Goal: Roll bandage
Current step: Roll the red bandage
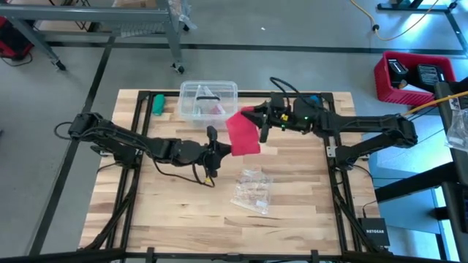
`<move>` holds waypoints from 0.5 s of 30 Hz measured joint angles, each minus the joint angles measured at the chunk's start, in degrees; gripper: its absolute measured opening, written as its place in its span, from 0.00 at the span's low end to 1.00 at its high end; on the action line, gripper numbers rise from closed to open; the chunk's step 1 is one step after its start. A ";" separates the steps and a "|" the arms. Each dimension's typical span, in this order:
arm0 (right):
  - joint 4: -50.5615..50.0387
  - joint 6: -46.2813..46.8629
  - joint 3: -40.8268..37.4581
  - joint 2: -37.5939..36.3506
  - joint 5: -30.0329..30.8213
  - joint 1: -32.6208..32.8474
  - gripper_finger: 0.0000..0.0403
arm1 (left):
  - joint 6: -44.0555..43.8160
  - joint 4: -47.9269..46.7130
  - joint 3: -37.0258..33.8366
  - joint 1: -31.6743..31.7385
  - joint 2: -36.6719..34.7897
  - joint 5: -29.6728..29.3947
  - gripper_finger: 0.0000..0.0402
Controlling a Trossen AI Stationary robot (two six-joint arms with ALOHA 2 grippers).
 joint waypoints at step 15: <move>-12.97 0.47 0.00 3.19 5.75 -4.96 0.66 | -5.06 -0.39 0.00 -3.95 0.00 -0.02 0.03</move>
